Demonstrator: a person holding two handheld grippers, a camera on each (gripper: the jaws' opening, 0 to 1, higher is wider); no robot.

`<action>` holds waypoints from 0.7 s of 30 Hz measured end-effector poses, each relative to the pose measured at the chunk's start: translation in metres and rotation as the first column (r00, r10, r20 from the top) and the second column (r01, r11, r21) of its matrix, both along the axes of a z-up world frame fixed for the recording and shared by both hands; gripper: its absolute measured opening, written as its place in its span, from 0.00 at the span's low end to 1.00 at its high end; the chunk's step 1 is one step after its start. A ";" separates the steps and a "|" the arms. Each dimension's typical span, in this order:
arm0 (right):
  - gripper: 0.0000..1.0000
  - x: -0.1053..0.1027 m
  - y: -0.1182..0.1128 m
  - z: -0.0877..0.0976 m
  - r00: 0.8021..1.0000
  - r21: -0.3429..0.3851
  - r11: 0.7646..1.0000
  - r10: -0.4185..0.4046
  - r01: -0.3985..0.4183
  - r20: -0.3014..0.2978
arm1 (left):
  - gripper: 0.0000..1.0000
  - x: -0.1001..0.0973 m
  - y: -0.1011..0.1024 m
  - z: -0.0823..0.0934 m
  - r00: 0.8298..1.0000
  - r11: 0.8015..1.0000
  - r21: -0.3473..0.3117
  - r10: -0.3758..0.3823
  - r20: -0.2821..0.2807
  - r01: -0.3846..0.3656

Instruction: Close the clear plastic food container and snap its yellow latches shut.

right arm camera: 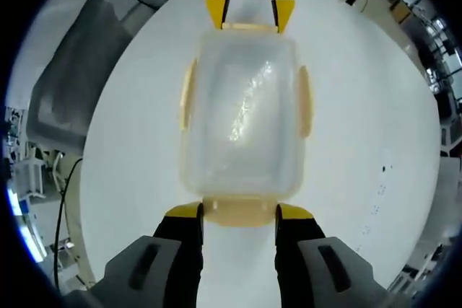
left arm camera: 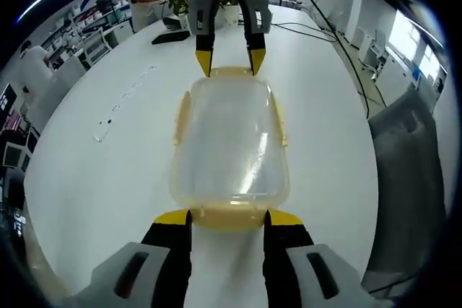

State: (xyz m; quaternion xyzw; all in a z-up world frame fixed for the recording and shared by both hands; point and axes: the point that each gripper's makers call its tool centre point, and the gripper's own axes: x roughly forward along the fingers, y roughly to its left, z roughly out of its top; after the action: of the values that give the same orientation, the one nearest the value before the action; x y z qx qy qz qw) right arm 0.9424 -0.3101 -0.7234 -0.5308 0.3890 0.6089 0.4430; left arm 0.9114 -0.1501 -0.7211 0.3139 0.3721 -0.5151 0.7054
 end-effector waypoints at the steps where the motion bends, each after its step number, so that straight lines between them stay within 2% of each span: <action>1: 0.35 0.000 0.000 -0.001 1.000 -0.001 1.000 0.000 0.000 -0.002 | 0.32 0.000 0.000 0.000 1.000 1.000 0.000 0.001 -0.001 -0.001; 21: 0.36 0.000 0.000 -0.002 1.000 0.005 1.000 0.001 -0.001 -0.006 | 0.32 0.001 0.001 -0.006 1.000 1.000 -0.004 0.002 0.000 -0.002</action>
State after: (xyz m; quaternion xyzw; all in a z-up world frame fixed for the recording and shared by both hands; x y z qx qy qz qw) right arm 0.9424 -0.3105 -0.7259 -0.5280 0.3884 0.6118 0.4429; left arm 0.9121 -0.1487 -0.7271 0.3122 0.3714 -0.5151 0.7066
